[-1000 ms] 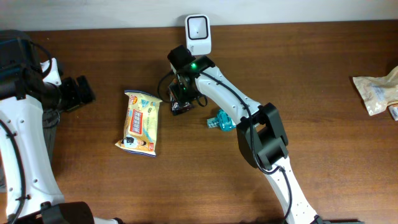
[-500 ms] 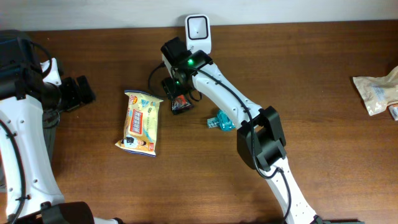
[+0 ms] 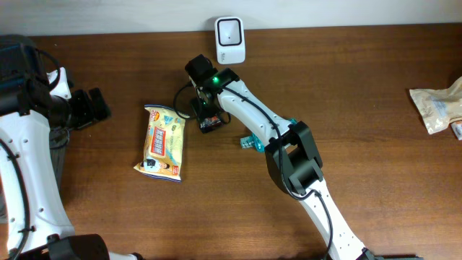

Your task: Scan the item barcode

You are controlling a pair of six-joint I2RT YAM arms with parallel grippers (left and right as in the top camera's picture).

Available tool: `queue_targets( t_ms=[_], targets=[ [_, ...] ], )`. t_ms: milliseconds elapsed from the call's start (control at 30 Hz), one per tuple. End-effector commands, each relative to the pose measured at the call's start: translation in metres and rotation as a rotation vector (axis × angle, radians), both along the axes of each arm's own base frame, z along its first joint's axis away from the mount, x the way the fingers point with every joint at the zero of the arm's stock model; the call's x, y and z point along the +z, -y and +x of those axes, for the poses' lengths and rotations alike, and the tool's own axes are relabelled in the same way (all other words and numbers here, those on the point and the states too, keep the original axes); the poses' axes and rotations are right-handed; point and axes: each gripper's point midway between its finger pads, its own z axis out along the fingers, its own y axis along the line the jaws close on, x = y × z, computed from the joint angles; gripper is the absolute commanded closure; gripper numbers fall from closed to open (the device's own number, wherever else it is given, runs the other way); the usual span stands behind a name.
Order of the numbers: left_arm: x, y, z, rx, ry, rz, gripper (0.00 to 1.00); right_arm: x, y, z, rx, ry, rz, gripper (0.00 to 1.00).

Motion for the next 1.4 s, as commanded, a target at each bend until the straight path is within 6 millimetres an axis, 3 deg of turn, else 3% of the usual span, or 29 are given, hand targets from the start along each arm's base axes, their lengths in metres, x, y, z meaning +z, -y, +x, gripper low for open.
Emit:
queue_targets(
  t_ms=[0,100,333,667,800,967,1033,1100,1200,1300,1367],
  targets=[
    [0.004,0.001,-0.002,0.005,0.013,-0.007,0.01,-0.014,-0.002,-0.003,-0.002,-0.004,-0.028,0.51],
    [0.004,0.001,-0.002,0.005,0.013,-0.007,0.01,-0.022,0.004,-0.001,-0.012,0.003,-0.065,0.55],
    [0.004,0.001,-0.002,0.005,0.013,-0.007,0.01,-0.016,0.006,0.004,-0.020,0.024,-0.072,0.64],
    [0.004,0.001,-0.002,0.005,0.014,-0.007,0.01,0.033,0.023,0.037,-0.080,0.114,-0.010,0.65],
    [0.004,0.001,-0.002,0.005,0.013,-0.007,0.01,0.057,0.039,0.062,-0.126,0.170,0.026,0.67],
    [0.004,0.001,-0.002,0.005,0.013,-0.007,0.01,0.108,0.069,0.109,-0.209,0.303,0.106,0.67],
    [0.004,0.001,-0.002,0.005,0.013,-0.007,0.01,0.113,0.076,0.116,-0.221,0.312,0.124,0.67],
    [0.004,0.001,-0.002,0.005,0.013,-0.007,0.01,0.107,0.077,0.107,-0.203,0.247,0.157,0.63],
    [0.004,0.001,-0.002,0.005,0.013,-0.007,0.01,0.090,0.078,0.085,-0.318,0.112,0.159,0.52],
    [0.004,0.001,-0.002,0.005,0.013,-0.007,0.01,0.080,0.066,0.064,-0.427,0.018,0.168,0.47],
    [0.004,0.001,-0.002,0.005,0.013,-0.007,0.01,0.080,0.053,0.057,-0.454,0.006,0.176,0.38]
  ],
)
